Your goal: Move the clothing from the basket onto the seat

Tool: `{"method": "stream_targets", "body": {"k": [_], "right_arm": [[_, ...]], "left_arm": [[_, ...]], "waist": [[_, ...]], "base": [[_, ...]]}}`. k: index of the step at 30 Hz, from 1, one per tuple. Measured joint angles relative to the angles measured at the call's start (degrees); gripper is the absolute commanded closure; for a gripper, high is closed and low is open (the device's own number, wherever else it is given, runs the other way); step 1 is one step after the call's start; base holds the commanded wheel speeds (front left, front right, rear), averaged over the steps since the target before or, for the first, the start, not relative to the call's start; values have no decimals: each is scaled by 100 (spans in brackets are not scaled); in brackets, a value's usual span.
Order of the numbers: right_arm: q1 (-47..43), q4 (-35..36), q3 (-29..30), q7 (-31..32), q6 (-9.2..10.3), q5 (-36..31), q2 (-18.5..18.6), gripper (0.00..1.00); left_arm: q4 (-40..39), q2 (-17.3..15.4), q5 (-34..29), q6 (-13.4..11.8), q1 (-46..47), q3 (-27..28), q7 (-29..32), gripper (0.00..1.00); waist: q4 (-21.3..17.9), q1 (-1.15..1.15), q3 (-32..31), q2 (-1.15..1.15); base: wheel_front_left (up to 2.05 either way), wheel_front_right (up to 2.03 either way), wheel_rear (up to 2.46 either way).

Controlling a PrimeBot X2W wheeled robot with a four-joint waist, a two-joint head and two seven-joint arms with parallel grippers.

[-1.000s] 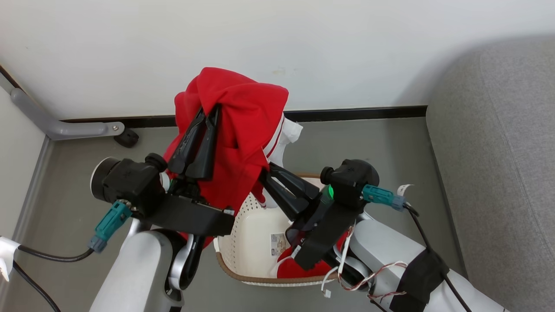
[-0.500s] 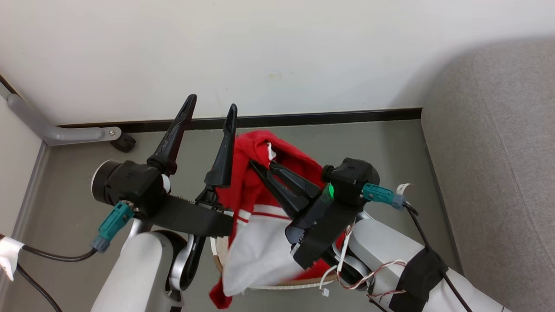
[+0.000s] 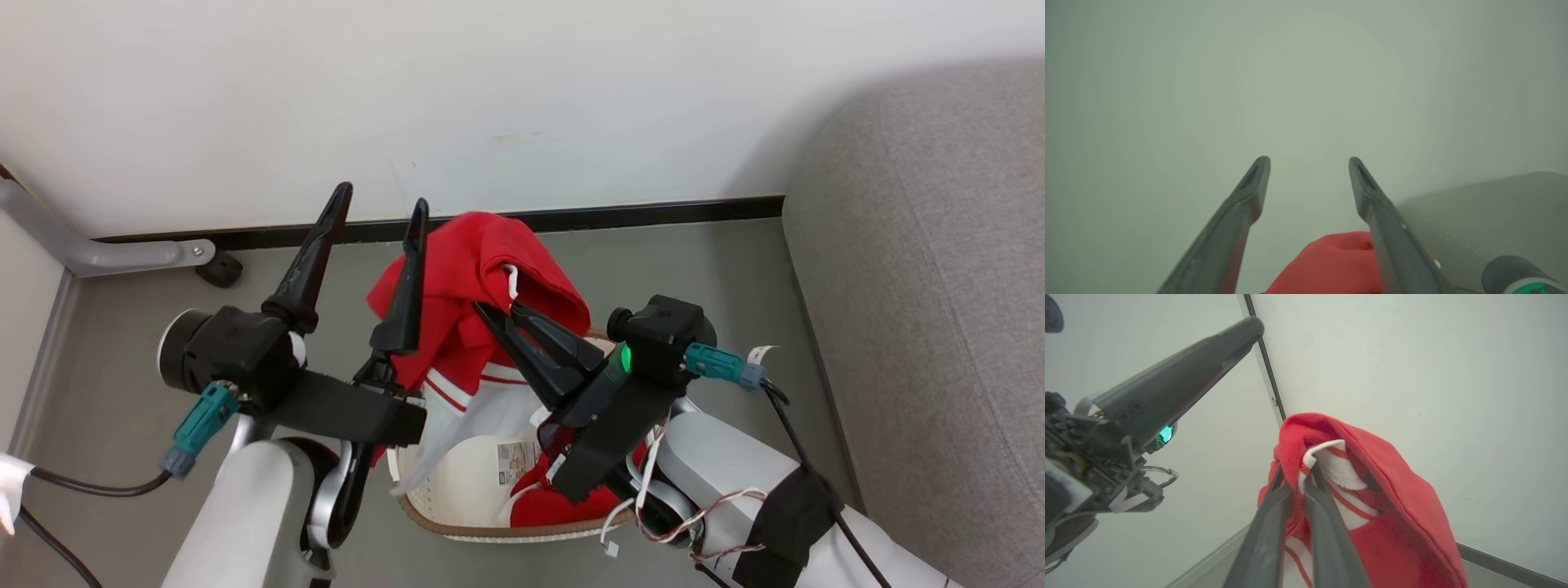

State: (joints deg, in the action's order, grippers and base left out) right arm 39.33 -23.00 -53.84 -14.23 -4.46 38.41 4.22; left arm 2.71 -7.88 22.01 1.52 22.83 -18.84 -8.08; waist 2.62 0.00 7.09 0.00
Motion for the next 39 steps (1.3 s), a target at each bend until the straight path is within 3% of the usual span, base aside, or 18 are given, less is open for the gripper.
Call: {"method": "stream_targets", "body": {"k": [24, 39], "right_arm": [[-4, 151, 151, -3, 44, 48, -5, 100], [-4, 300, 219, -3, 76, 45, -9, 100]], "left_arm": [[63, -137, 1, 2, -101, 87, -111, 0], [198, -175, 2, 103, -91, 62, -164, 0]], "waist": [[-638, 0, 114, -1], [-1314, 0, 114, -1]], "base": [[0, 0, 0], [0, 0, 0]]}}
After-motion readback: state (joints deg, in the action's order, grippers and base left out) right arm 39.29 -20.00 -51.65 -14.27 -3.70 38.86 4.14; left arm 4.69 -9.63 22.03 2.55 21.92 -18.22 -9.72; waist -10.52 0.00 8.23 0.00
